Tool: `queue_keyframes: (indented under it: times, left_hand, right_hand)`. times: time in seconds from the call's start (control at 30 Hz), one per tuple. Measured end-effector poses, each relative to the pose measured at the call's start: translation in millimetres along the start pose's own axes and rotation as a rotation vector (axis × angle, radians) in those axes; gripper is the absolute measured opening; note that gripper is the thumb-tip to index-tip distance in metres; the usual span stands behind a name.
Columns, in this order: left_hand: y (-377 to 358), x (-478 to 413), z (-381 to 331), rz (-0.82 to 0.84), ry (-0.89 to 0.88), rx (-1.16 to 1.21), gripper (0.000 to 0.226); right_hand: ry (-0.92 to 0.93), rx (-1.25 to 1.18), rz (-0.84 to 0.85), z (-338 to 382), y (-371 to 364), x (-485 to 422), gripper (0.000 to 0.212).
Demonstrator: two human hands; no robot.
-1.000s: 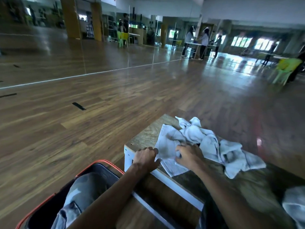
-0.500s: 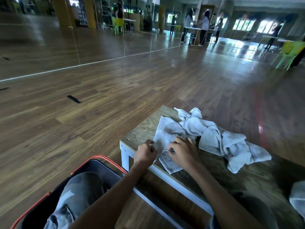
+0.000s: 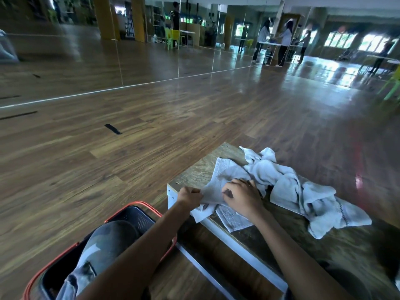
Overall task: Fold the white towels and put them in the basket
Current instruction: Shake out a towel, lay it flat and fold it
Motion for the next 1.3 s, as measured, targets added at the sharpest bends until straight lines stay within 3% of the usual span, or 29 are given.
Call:
queue_keyframes:
  times: [0.1, 0.37, 0.53, 0.6, 0.77, 0.97, 1.3]
  left_hand:
    - [4.2, -2.6, -1.7, -0.007, -0.075, 0.023, 0.016]
    - [30.9, 11.8, -65.7, -0.130, -0.604, -0.106, 0.025]
    - [43.6, 24.3, -106.2, -0.102, -0.864, -0.124, 0.022]
    - [52.6, 29.2, -120.6, -0.092, -0.939, -0.129, 0.023]
    - [79.3, 40.3, -149.8, -0.135, -1.044, -0.152, 0.022]
    - [108.0, 55.1, -170.3, -0.200, -1.119, -0.177, 0.020]
    - [120.5, 82.7, -231.8, -0.129, -1.352, -0.285, 0.018]
  right_hand:
    - [0.009, -0.027, 0.003, 0.9, -5.3, -3.2, 0.007]
    - [-0.100, -0.437, -0.009, 6.7, 15.5, -35.3, 0.030]
    - [-0.035, -0.528, 0.125, 21.0, 35.7, -59.5, 0.044]
    - [-0.029, -0.486, 0.153, 23.6, 45.4, -66.0, 0.038]
    - [0.020, -0.491, 0.146, 41.4, 73.6, -72.7, 0.013]
    - [0.059, -0.510, 0.044, 58.9, 99.7, -76.2, 0.017]
    - [0.049, -0.612, 0.053, 48.3, 147.8, -82.9, 0.021]
Point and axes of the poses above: each hand's wrist, its own x-axis away from the middle knuckle, its own y-axis out of the back of the hand, z = x × y, the point moved 8 cm from there along -x, towards the middle knuckle, and after that the axes turned 13 degrees about -z, right-handed, at the moved point
